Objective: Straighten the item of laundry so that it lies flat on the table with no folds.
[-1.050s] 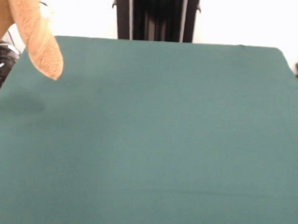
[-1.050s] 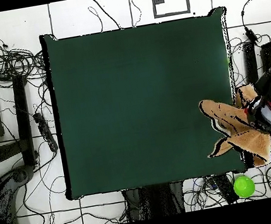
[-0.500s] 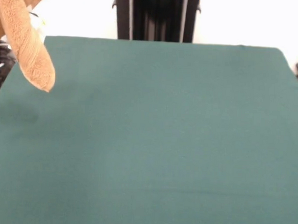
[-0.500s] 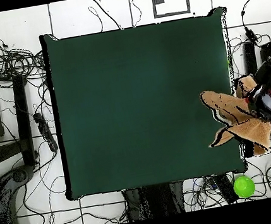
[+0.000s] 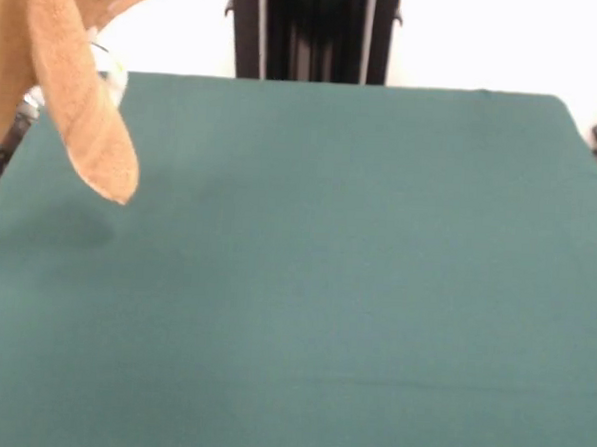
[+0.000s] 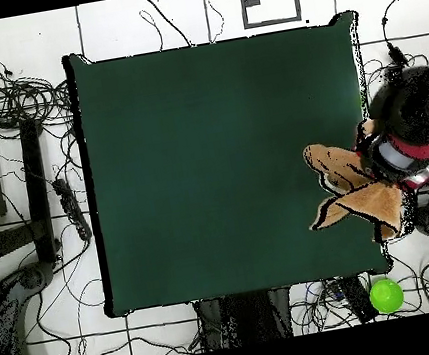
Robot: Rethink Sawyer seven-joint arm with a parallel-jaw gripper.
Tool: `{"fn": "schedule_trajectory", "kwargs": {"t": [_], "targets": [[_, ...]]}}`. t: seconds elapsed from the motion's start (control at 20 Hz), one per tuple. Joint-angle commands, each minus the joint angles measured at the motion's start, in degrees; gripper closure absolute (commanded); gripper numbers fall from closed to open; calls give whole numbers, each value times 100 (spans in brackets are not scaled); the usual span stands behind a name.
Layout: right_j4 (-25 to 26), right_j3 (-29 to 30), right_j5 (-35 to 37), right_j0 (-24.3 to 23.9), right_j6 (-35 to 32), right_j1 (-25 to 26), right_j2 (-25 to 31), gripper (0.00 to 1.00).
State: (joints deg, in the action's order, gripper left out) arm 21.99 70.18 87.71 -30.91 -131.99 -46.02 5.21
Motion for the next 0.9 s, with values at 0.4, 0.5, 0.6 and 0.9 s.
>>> {"fn": "schedule_trajectory", "kwargs": {"t": [0.4, 0.5, 0.6, 0.9], "targets": [[-931, 466, -1281, 806, -18, 684, 734, 100], [-1012, 462, -1472, 848, 9, 765, 759, 100], [-1107, 440, -1633, 870, 51, 847, 806, 100], [-1439, 381, -2004, 935, -3, 1093, 930, 100]]}}
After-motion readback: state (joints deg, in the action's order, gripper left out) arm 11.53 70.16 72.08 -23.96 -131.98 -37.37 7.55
